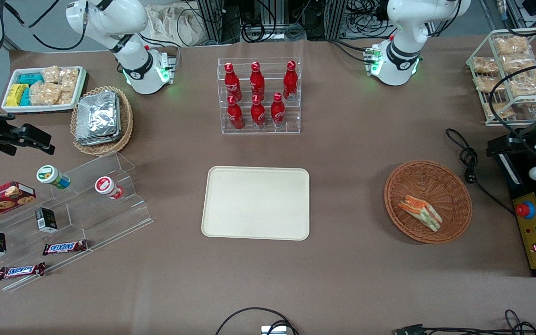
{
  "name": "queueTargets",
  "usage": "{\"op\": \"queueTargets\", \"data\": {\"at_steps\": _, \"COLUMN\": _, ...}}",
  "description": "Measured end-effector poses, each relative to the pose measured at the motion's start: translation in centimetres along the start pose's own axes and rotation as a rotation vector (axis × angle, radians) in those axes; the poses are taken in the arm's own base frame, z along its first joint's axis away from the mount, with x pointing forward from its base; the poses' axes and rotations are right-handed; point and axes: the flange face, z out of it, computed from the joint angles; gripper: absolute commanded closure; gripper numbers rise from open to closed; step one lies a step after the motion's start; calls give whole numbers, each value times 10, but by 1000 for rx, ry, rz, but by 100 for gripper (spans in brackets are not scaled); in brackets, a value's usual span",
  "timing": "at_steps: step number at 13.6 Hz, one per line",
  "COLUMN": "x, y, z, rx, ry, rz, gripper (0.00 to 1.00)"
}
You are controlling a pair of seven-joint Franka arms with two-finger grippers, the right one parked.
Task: Place sandwich from basket to tray
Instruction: 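Move the left gripper toward the wicker basket holding the sandwich, then lower the open left gripper over the wrapped sandwich and close on it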
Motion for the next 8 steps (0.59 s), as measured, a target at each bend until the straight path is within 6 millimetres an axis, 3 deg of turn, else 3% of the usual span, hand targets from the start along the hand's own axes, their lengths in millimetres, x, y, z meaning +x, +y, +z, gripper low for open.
{"op": "queueTargets", "data": {"at_steps": 4, "x": 16, "y": 0, "z": 48, "rx": -13, "ry": -38, "rz": -238, "gripper": 0}}
{"op": "queueTargets", "data": {"at_steps": 8, "x": 30, "y": 11, "z": 125, "rx": -65, "ry": 31, "rz": -589, "gripper": 0}}
